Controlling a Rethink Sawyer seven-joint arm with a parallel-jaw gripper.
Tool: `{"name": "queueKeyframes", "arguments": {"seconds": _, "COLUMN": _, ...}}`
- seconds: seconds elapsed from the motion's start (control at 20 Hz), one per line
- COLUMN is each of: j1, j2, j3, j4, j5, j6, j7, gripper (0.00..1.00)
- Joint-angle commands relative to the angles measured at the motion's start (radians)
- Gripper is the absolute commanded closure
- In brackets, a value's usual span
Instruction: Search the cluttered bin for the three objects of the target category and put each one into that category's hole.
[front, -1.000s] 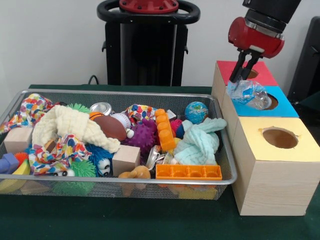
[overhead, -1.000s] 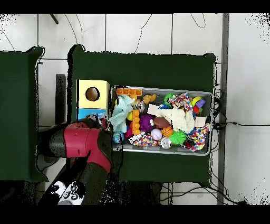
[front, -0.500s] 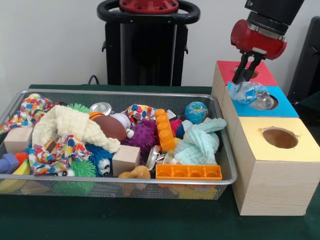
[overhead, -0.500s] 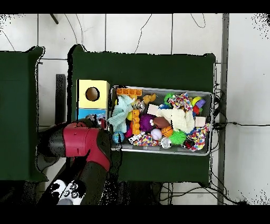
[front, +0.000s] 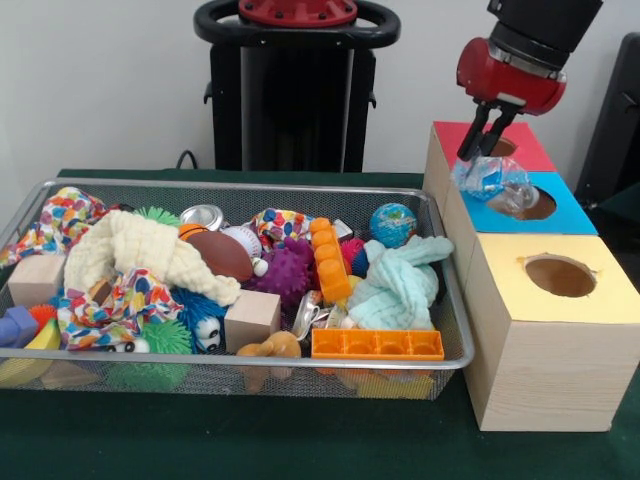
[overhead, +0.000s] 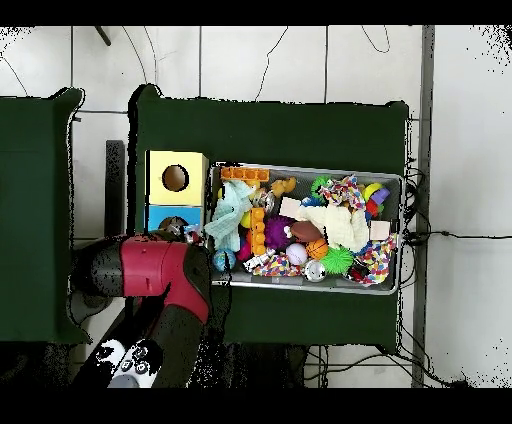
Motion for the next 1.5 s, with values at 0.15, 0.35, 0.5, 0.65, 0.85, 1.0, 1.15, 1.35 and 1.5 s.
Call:
{"name": "queueKeyframes", "arguments": {"seconds": 0.15, "j1": -0.033, "j2": 0.040, "j3": 0.145, "j4": 0.036, "j5": 0.062, "j6": 0.111, "j7": 0.231, "gripper": 1.00}}
{"name": "queueKeyframes", "arguments": {"seconds": 0.35, "j1": -0.033, "j2": 0.044, "j3": 0.153, "j4": 0.038, "j5": 0.073, "j6": 0.080, "j7": 0.237, "gripper": 1.00}}
{"name": "queueKeyframes", "arguments": {"seconds": 0.5, "j1": -0.030, "j2": 0.044, "j3": 0.161, "j4": 0.052, "j5": 0.085, "j6": 0.048, "j7": 0.245, "gripper": 1.00}}
{"name": "queueKeyframes", "arguments": {"seconds": 0.65, "j1": -0.034, "j2": 0.040, "j3": 0.172, "j4": 0.071, "j5": 0.093, "j6": 0.019, "j7": 0.242, "gripper": 1.00}}
{"name": "queueKeyframes", "arguments": {"seconds": 0.85, "j1": -0.036, "j2": 0.038, "j3": 0.182, "j4": 0.086, "j5": 0.101, "j6": 0.000, "j7": 0.243, "gripper": 1.00}}
{"name": "queueKeyframes", "arguments": {"seconds": 1.0, "j1": -0.034, "j2": 0.032, "j3": 0.178, "j4": 0.100, "j5": 0.099, "j6": -0.006, "j7": 0.241, "gripper": 1.00}}
{"name": "queueKeyframes", "arguments": {"seconds": 1.15, "j1": -0.032, "j2": 0.037, "j3": 0.174, "j4": 0.100, "j5": 0.097, "j6": -0.010, "j7": 0.238, "gripper": 1.00}}
{"name": "queueKeyframes", "arguments": {"seconds": 1.35, "j1": -0.029, "j2": 0.041, "j3": 0.169, "j4": 0.099, "j5": 0.093, "j6": -0.011, "j7": 0.239, "gripper": 1.00}}
{"name": "queueKeyframes", "arguments": {"seconds": 1.5, "j1": -0.021, "j2": 0.048, "j3": 0.152, "j4": 0.087, "j5": 0.084, "j6": 0.008, "j7": 0.245, "gripper": 1.00}}
